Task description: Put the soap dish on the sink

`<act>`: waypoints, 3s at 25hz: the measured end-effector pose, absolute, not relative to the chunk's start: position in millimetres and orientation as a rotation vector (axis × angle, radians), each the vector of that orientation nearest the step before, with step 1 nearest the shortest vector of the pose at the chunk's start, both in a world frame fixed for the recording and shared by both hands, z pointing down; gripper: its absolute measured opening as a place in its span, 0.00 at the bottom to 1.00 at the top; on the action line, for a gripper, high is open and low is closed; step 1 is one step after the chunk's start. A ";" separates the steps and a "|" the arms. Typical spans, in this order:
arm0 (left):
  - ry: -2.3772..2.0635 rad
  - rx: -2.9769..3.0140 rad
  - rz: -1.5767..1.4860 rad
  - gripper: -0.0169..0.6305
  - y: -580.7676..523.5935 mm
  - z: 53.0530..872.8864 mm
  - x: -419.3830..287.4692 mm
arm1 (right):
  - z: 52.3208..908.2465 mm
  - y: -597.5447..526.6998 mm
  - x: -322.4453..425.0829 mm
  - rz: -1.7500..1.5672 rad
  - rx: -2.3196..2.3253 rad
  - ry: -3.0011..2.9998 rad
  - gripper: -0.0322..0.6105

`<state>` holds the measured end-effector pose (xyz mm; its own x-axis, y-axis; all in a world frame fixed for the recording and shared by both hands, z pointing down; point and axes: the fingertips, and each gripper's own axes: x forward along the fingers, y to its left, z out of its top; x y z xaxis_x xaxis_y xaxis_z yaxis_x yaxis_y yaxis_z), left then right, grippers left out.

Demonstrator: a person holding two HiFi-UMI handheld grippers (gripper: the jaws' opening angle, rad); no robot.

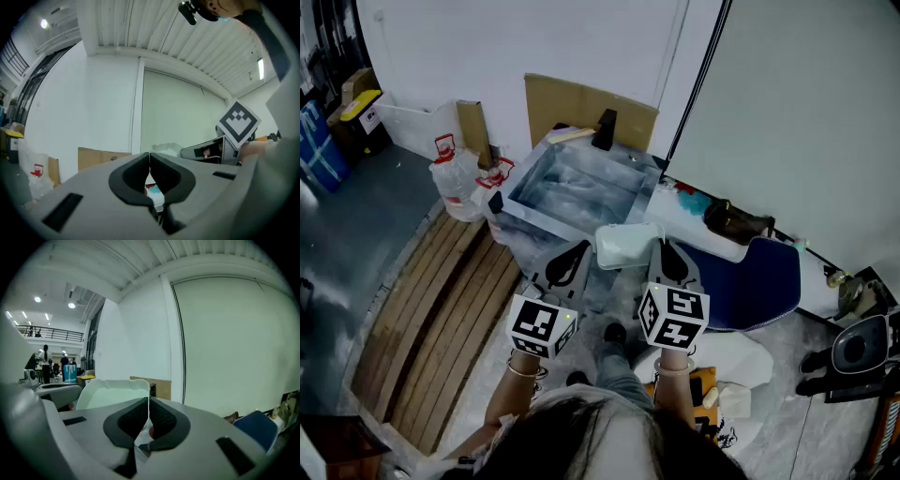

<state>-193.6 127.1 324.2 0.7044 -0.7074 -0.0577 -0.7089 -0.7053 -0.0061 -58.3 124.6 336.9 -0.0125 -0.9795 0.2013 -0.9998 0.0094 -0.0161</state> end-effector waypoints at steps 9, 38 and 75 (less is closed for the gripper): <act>1.198 -2.886 0.061 0.04 111.2 331.6 -190.1 | 347.4 112.1 -48.3 0.273 2.138 -2.109 0.09; 1.230 -2.909 -0.030 0.04 -38.2 355.5 -86.8 | 383.4 -37.4 54.5 0.392 2.103 -2.094 0.09; 1.397 -2.949 -0.166 0.04 -204.9 420.9 24.5 | 460.4 -234.9 153.5 0.493 1.870 -2.107 0.10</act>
